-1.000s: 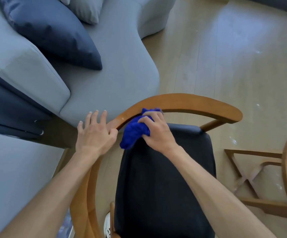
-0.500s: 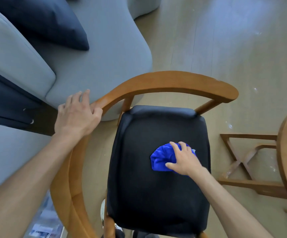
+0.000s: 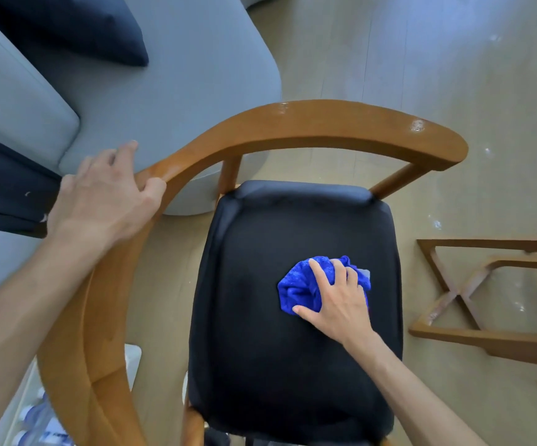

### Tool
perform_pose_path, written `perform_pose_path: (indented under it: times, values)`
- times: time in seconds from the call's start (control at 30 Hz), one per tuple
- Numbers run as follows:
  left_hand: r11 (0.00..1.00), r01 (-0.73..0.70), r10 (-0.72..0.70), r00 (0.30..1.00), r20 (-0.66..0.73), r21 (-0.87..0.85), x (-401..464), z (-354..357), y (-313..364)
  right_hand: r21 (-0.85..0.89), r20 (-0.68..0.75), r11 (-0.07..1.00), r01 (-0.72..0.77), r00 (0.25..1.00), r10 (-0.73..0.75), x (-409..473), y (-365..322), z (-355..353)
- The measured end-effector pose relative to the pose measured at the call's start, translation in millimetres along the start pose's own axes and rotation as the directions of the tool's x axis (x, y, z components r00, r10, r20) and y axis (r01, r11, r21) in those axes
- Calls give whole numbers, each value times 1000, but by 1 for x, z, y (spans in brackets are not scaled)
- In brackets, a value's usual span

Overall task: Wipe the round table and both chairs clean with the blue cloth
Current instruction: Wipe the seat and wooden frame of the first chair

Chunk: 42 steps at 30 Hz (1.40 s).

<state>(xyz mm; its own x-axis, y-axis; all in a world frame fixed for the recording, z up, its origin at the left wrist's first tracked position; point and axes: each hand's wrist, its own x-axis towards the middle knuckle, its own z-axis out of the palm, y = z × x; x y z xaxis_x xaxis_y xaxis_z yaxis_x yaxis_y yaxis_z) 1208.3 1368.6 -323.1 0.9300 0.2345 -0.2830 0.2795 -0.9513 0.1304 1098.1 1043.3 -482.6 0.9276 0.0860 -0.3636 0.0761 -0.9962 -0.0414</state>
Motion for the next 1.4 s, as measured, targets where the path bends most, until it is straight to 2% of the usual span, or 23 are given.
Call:
perform_pose_path:
  times: [0.07, 0.2, 0.3, 0.37, 0.5, 0.57, 0.7, 0.73, 0.77, 0.8, 0.83, 0.87, 0.9, 0.93, 0.97, 1.03, 1.1, 1.17, 1.23, 1.3, 1.33, 1.37, 1.4]
  values:
    - [1000, 6, -6, 1000, -3, -10, -1, -1, 1, -47, 44, 988, 145, 989, -143, 1, 19, -8]
    - [1000, -5, 5, 1000, -3, -20, -2, -1, 0, -245, -13, 896, 372, 922, -386, 5, 46, -17]
    - [1000, 4, -4, 1000, -5, -24, 0, 0, -2, -214, -29, 837, 504, 853, -521, 13, 50, -6]
    - [1000, 11, -11, 1000, -11, -23, 1, 3, -4, -156, -88, 847, 508, 847, -524, 20, 48, 4]
    - [1000, 19, -19, 1000, -25, -18, 4, 6, -7, -6, -321, 917, 399, 868, -380, 1, 32, 33]
    - [999, 19, -20, 1000, -20, -26, 4, 6, -7, 12, -386, 922, 386, 853, -352, -17, 25, 45]
    - [999, 26, -26, 999, -20, -35, 4, 6, -7, -119, -281, 790, 601, 743, -608, 6, 43, 27]
    - [999, 25, -25, 1000, -18, -35, 4, 6, -7, -149, -274, 783, 604, 736, -619, 23, 49, 19]
    - [999, 24, -25, 1000, -16, -35, 5, 6, -7, -144, -299, 829, 540, 775, -557, 41, 53, 11]
    - [999, 25, -25, 1000, -15, -32, 5, 6, -7, -80, -354, 910, 406, 842, -407, 59, 51, 5]
    - [999, 26, -26, 1000, -14, -28, 5, 6, -7, 35, -399, 976, 217, 898, -186, 77, 45, -1]
    - [999, 24, -25, 1000, -12, -25, 4, 7, -7, 161, -401, 987, 22, 915, 45, 93, 38, -5]
    - [999, 23, -23, 1000, -9, -22, 4, 7, -7, 271, -361, 953, -138, 903, 233, 104, 28, -9]
    - [1000, 21, -22, 1000, -8, -19, 3, 7, -7, 345, -321, 910, -232, 881, 347, 109, 17, -11]
    - [1000, 16, -17, 1000, -7, -17, 3, 7, -7, 381, -310, 891, -249, 873, 376, 107, 7, -10]
    - [1000, 0, 0, 1000, -10, -11, 2, 5, -5, 369, -362, 924, -100, 900, 242, 80, -12, 1]
    - [1000, -10, 10, 1000, -23, 6, -1, 4, -3, 298, -395, 942, 152, 918, -23, 22, -36, 26]
    - [999, -37, 37, 999, -31, 20, -3, 4, -1, 212, -313, 902, 377, 900, -302, -46, -56, 55]
    - [994, -93, 95, 994, -44, 55, -3, 5, 0, 132, -218, 806, 577, 810, -544, -83, -58, 70]
    - [984, -151, 159, 985, -70, 97, -4, 6, -1, 27, -135, 666, 746, 662, -737, -75, -45, 62]
    - [980, -167, 177, 981, -83, 111, -5, 6, -1, -40, -103, 597, 801, 591, -800, -56, -35, 50]
    - [977, -176, 188, 978, -95, 121, -5, 7, -2, -80, -109, 562, 823, 553, -826, -30, -26, 37]
    - [975, -180, 195, 975, -105, 131, -4, 9, -2, -94, -155, 587, 804, 570, -807, 2, -18, 24]
